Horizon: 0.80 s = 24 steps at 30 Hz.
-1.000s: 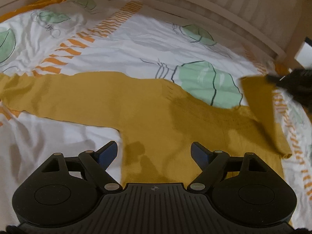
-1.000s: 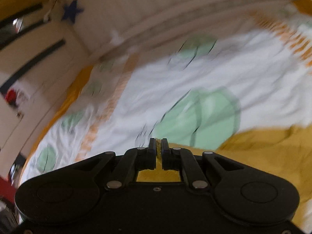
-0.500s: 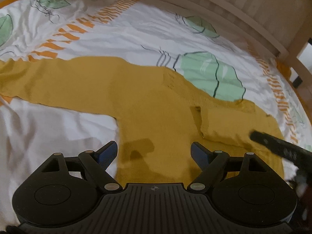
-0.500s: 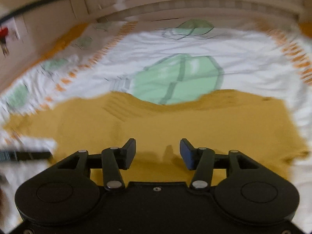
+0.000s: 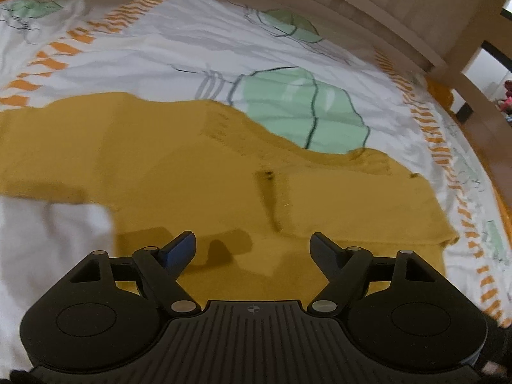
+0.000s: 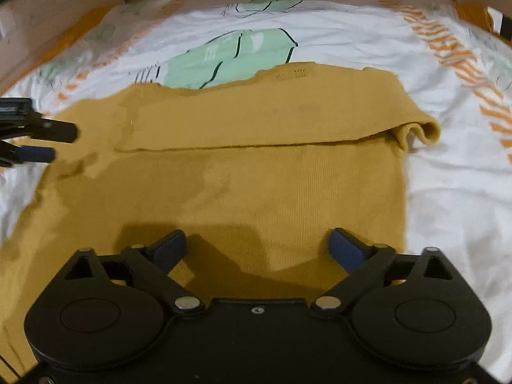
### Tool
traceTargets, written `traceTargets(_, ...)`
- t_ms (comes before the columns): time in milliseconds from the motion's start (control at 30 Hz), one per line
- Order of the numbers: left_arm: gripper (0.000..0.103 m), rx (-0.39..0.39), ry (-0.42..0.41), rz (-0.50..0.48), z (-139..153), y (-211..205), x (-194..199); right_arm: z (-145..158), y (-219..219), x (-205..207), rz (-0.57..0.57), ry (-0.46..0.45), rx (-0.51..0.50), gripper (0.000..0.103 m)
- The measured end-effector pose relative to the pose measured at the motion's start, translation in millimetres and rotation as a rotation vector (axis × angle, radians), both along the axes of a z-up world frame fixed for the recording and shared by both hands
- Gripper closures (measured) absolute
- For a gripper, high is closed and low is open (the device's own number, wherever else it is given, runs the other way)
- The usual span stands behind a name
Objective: Fold small clothes
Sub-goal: 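Fold the gripped sleeve across the sweater body with the right tool, release, then grasp the other sleeve cuff with the left tool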
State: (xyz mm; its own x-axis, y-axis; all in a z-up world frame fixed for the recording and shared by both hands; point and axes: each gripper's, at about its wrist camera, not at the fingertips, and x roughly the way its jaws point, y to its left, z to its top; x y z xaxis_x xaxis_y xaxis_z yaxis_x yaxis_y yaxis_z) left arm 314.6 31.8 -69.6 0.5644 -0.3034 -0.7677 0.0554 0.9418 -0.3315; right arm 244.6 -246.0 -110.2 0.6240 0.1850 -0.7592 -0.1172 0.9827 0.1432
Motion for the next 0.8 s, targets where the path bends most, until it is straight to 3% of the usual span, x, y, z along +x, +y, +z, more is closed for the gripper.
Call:
traceTargets(100, 0.030, -0.016, 0.024, -0.027, -4.6, -14.0, 18.1, -1.1, 3.5, 2.7, -0.008, 0.018, -0.001, 0.000)
traceTargets(267, 0.030, -0.005, 0.054, -0.061, -13.6, -37.9, 43.0, -7.3, 22.6, -2.6, 0.031, 0.002, -0.133, 0.000)
traceTargets(467, 0.033, 0.006, 0.075, -0.063, -23.6, -53.1, 61.9, -3.7, 19.1, -0.8, 0.023, 0.015, -0.108, 0.000)
traceTargets(567, 0.075, -0.006, 0.073, -0.082, -27.8, -61.0, 69.5, -0.7, 17.8, 0.1, 0.011, 0.017, -0.100, 0.001)
traceTargets(600, 0.098, -0.006, 0.066, -0.082, -27.7, -62.3, 71.1, 0.7, 17.2, -0.2, 0.004, 0.012, -0.097, 0.001)
traceTargets(800, 0.098, 0.014, -0.086, -0.067, 10.4, -56.0, 60.1, 16.0, 6.8, -2.1, -0.052, -0.049, -0.042, 0.001)
